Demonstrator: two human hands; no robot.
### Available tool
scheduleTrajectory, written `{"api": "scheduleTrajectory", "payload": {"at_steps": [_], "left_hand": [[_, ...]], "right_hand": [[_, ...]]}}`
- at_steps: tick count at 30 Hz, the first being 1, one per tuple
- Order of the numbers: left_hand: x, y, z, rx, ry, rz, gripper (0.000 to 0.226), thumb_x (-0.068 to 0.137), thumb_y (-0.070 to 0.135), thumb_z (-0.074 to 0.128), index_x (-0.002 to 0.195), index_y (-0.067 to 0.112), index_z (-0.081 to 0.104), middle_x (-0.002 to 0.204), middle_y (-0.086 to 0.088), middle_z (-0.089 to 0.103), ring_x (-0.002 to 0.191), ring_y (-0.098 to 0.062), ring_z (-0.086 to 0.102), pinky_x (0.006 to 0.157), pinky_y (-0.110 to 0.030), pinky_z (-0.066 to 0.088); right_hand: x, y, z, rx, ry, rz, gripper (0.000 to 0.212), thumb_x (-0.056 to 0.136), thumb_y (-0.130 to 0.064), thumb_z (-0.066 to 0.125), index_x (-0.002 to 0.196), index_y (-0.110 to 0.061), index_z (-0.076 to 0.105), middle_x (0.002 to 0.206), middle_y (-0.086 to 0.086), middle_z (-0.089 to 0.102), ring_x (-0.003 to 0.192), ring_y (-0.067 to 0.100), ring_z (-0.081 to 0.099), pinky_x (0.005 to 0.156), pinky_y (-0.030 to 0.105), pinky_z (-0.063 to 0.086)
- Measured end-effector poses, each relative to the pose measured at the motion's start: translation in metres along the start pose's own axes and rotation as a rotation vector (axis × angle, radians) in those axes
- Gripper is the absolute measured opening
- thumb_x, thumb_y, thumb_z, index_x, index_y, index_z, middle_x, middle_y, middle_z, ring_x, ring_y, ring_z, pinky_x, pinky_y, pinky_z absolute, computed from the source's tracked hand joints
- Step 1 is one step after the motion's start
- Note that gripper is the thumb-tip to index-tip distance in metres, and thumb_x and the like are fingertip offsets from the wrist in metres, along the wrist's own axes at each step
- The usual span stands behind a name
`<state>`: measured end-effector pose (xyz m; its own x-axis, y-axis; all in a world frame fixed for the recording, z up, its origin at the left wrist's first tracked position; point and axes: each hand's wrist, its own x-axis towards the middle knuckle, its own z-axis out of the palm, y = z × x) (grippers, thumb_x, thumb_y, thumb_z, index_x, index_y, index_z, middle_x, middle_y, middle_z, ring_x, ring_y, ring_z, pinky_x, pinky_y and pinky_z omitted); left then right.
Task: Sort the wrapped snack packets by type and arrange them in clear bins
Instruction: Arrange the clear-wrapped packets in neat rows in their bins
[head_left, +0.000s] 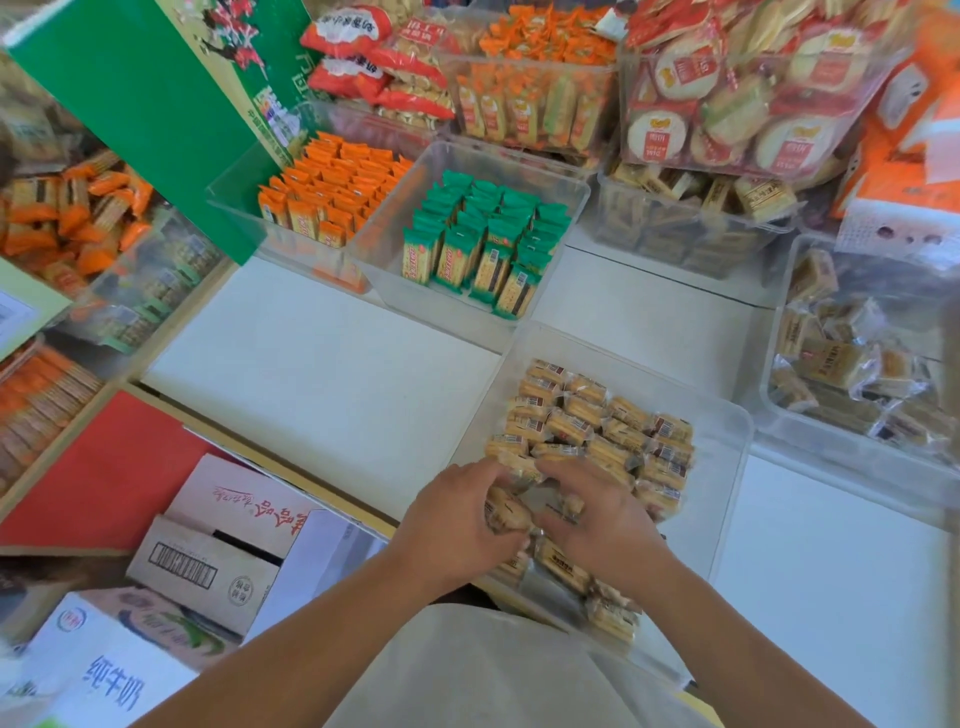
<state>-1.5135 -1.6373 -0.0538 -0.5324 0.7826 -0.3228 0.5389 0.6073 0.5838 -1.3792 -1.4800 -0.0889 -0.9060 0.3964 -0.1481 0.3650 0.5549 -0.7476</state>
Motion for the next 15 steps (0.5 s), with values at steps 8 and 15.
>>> {"api": "scheduleTrajectory", "payload": {"at_steps": [8, 15], "left_hand": [[0.010, 0.008, -0.014, -0.238, 0.026, -0.055, 0.051, 0.066, 0.039, 0.092, 0.103, 0.039, 0.058, 0.100, 0.021, 0.062, 0.088, 0.001, 0.058, 0.076, -0.022, 0.051], [0.009, 0.016, 0.000, -0.402, -0.145, -0.017, 0.048, 0.081, 0.036, 0.086, 0.122, 0.038, 0.062, 0.107, 0.019, 0.068, 0.094, 0.001, 0.067, 0.085, -0.025, 0.059]], "right_hand": [[0.015, -0.031, -0.018, 0.216, -0.206, -0.014, 0.071, 0.080, -0.007, 0.077, 0.131, -0.049, 0.051, 0.109, -0.018, 0.060, 0.098, 0.003, 0.059, 0.079, 0.019, 0.053], [-0.025, -0.025, -0.024, 0.191, -0.077, 0.094, 0.065, 0.081, -0.015, 0.082, 0.118, -0.059, 0.053, 0.105, -0.035, 0.067, 0.097, -0.007, 0.064, 0.076, 0.007, 0.047]]}}
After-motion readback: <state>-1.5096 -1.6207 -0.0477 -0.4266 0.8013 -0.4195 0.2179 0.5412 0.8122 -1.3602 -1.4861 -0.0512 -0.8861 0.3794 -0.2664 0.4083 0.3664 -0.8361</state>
